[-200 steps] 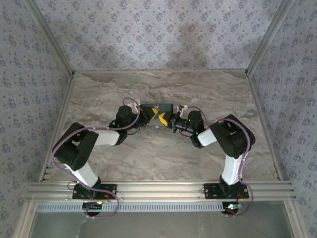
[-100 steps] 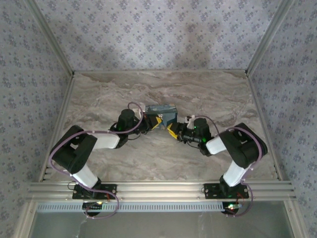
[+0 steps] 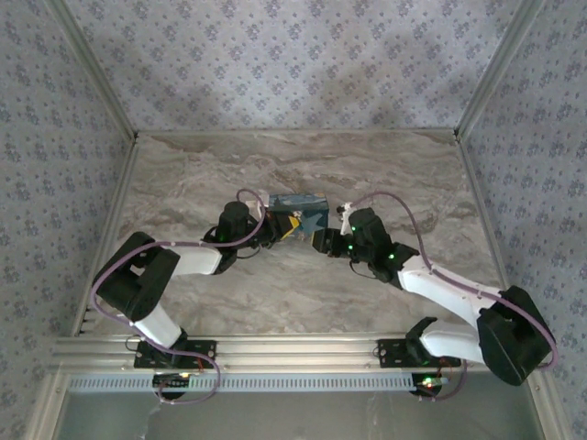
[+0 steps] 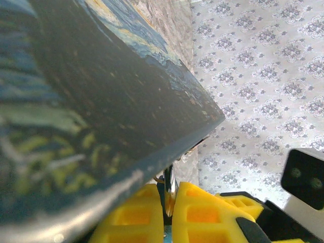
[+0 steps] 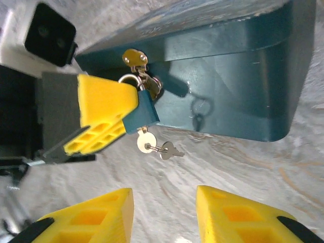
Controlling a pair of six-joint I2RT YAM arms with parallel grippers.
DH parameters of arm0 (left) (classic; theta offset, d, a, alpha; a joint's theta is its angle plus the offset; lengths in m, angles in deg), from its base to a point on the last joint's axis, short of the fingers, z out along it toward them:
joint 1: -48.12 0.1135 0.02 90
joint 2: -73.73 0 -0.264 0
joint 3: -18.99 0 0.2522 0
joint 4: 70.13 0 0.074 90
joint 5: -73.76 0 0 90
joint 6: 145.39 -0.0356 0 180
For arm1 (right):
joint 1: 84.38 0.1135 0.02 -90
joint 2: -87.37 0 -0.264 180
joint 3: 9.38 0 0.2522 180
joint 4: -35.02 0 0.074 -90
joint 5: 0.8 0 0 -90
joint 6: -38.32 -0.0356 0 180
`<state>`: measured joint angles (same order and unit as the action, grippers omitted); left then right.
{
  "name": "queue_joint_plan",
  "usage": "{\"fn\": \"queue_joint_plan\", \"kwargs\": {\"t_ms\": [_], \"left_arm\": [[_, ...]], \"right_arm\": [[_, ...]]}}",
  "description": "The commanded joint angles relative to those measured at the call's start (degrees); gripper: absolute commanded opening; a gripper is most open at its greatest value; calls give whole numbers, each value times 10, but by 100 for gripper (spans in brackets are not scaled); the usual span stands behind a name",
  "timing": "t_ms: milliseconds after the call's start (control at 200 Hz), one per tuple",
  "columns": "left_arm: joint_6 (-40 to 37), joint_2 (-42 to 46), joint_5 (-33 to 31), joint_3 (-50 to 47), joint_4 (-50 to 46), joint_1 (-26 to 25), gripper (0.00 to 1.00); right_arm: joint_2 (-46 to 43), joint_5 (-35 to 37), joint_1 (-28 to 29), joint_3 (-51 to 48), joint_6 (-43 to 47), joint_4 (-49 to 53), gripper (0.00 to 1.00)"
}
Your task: Unlock a padlock with a key
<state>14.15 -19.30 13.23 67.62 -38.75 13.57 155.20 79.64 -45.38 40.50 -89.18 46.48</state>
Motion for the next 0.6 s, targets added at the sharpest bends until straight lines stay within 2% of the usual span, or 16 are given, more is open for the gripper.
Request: {"fn": "queue_joint_plan", "kwargs": {"t_ms": [0,145,595], "left_arm": [[-4,12,18,11,23,-5,0],[-4,11,20,15,18,-6,0],[-3,15,23,20,11,-7,0]], "right_arm": [[11,112,31,50,111,122,42],[47,153,56,102,167,151,46],[147,171,92,186,243,176,47]]}}
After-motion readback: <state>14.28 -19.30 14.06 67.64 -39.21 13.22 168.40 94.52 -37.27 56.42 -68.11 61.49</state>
